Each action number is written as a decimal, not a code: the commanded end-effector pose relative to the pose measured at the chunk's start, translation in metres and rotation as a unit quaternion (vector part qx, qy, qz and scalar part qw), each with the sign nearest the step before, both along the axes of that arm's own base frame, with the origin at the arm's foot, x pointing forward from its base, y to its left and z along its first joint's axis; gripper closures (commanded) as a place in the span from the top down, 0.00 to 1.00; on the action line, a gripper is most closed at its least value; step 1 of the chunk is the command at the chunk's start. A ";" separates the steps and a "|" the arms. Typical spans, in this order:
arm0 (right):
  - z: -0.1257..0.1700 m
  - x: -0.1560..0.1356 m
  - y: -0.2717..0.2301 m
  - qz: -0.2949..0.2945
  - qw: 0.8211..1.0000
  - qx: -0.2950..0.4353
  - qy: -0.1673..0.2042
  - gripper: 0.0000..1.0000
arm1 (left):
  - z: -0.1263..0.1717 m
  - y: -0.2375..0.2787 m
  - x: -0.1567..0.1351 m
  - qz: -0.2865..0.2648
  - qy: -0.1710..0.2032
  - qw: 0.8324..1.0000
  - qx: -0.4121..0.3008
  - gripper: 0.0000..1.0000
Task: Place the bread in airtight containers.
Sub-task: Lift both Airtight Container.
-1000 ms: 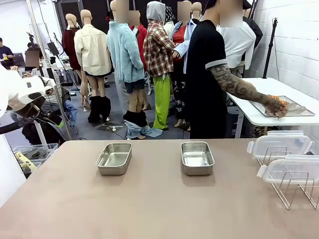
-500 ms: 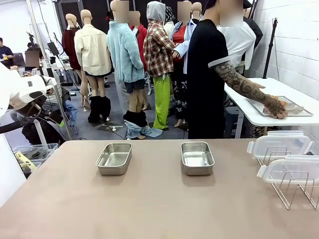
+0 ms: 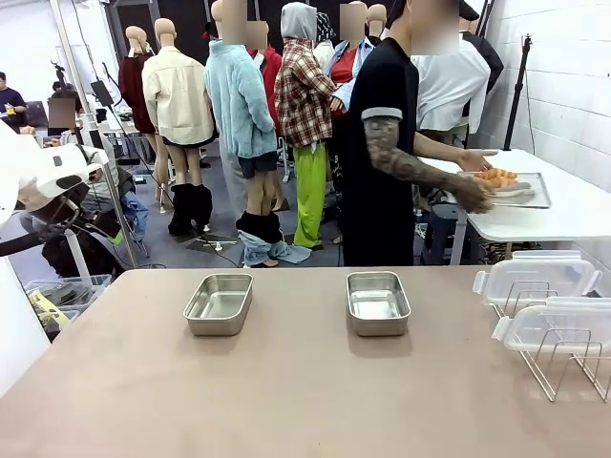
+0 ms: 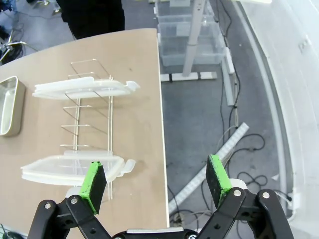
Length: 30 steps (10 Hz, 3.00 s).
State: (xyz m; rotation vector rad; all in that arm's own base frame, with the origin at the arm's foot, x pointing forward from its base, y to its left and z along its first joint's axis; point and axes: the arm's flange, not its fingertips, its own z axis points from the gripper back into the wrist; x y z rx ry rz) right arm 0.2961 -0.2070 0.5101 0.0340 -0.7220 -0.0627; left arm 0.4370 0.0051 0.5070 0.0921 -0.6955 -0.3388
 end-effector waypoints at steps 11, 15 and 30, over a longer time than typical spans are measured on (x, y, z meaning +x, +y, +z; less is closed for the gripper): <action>-0.002 0.000 0.000 0.001 1.000 0.005 0.001 1.00 | 0.000 0.003 -0.003 0.001 0.000 1.000 0.004 1.00; -0.002 0.000 0.000 0.001 1.000 0.005 0.001 1.00 | 0.000 0.003 -0.003 0.001 0.000 1.000 0.004 1.00; -0.002 0.000 0.000 0.001 1.000 0.005 0.001 1.00 | 0.000 0.003 -0.003 0.001 0.000 1.000 0.004 1.00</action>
